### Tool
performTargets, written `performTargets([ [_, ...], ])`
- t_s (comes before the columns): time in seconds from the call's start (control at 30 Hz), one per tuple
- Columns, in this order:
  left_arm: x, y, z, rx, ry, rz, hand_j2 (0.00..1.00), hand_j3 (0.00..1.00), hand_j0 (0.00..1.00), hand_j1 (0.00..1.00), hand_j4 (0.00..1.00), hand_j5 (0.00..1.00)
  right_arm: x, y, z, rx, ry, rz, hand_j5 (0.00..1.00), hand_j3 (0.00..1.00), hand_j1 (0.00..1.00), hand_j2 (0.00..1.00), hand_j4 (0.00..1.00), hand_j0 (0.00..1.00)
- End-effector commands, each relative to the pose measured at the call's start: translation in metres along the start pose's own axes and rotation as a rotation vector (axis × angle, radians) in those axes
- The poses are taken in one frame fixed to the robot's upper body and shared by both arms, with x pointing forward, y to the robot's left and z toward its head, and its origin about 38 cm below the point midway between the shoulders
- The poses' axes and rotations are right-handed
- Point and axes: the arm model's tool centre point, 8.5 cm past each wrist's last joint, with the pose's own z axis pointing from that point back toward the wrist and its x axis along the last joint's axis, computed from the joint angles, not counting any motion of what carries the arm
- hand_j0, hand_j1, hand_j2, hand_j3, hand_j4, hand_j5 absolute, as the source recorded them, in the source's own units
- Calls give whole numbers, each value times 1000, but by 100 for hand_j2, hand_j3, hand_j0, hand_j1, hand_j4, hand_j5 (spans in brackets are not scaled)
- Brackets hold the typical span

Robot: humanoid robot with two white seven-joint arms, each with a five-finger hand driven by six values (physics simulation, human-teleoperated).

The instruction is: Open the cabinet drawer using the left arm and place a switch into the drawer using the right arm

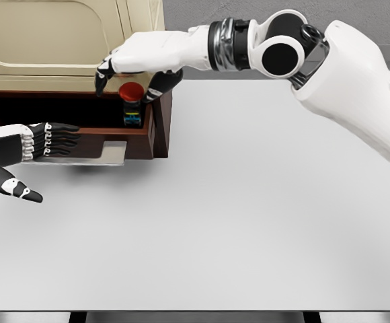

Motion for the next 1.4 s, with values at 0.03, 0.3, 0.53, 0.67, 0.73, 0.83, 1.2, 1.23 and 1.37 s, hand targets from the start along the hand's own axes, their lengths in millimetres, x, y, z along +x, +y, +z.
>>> performTargets([
  [0.03,-53,-18,-4,-70,240,-179,100,100,100,100,100,100,7,-3,-1,-6,-12,15,100,100,100,100,100,100],
  [0.3,-47,-17,-5,-73,203,-206,100,100,100,100,100,100,42,3,57,-17,-240,180,100,100,100,100,100,100],
  [0.53,-22,-11,-4,-64,74,-309,100,100,100,100,100,100,-17,41,180,-43,-4,102,100,100,100,100,100,100],
  [0.67,-8,-8,-2,-58,11,-364,100,100,100,100,100,100,-40,58,213,-61,98,37,100,100,100,100,100,100],
  [0.73,-2,-6,-1,-53,-12,-388,100,100,100,100,100,100,-42,65,219,-50,116,22,100,100,100,100,100,100],
  [0.83,4,-3,3,-39,-17,-404,100,100,100,100,100,100,-56,78,228,-43,159,-24,100,100,100,100,100,100],
  [1.2,38,6,7,-11,-140,-488,100,100,100,100,100,100,-74,97,240,-33,218,-89,100,100,100,100,100,100],
  [1.23,46,5,8,-13,-186,-517,100,100,100,100,100,100,-73,100,239,-30,216,-95,100,100,100,100,100,100],
  [1.37,80,2,14,-22,-369,-676,100,100,100,100,100,100,-74,115,238,-15,214,-125,100,100,100,100,100,100],
])
